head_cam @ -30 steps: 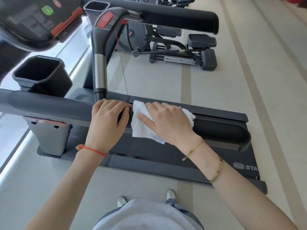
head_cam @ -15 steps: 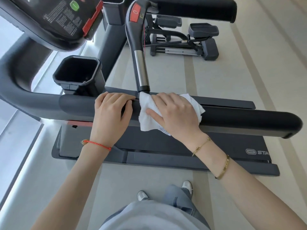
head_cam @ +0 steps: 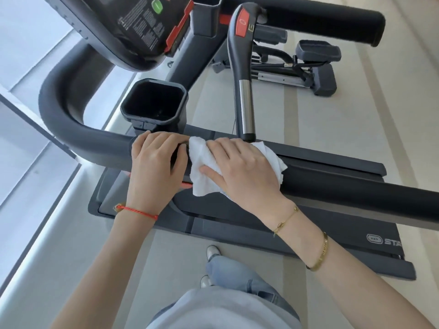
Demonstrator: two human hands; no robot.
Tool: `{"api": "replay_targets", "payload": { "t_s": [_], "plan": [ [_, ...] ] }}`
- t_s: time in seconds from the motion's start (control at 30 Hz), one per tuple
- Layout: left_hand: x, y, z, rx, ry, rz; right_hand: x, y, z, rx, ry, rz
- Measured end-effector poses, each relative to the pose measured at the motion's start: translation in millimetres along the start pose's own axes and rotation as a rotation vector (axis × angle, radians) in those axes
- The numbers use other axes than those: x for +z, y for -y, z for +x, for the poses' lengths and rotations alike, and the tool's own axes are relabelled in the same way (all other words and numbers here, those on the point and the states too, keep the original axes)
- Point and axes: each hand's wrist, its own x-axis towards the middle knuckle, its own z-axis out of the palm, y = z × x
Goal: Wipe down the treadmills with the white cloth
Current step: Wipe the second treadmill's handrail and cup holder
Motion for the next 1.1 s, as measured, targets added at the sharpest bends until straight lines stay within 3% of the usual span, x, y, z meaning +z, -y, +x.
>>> {"api": "replay_targets", "payload": {
  "t_s": [0.37,0.6,0.9,1.1],
  "plan": [
    [-25,36,10,-0.096,-0.080,0.003,9,32,54,-0.173,0.142,0.155],
    [-39,68,26,-0.135,-0.082,0.011,16,61,80,-0.162,0.064,0.159],
    [-58,120,53,0.001,0.116,-0.086,19,99,88,0.125,-0.018,0.041],
    [-66,138,63,0.096,0.225,-0.203,25,121,87,0.302,-0.191,-0.032]
  ]
}}
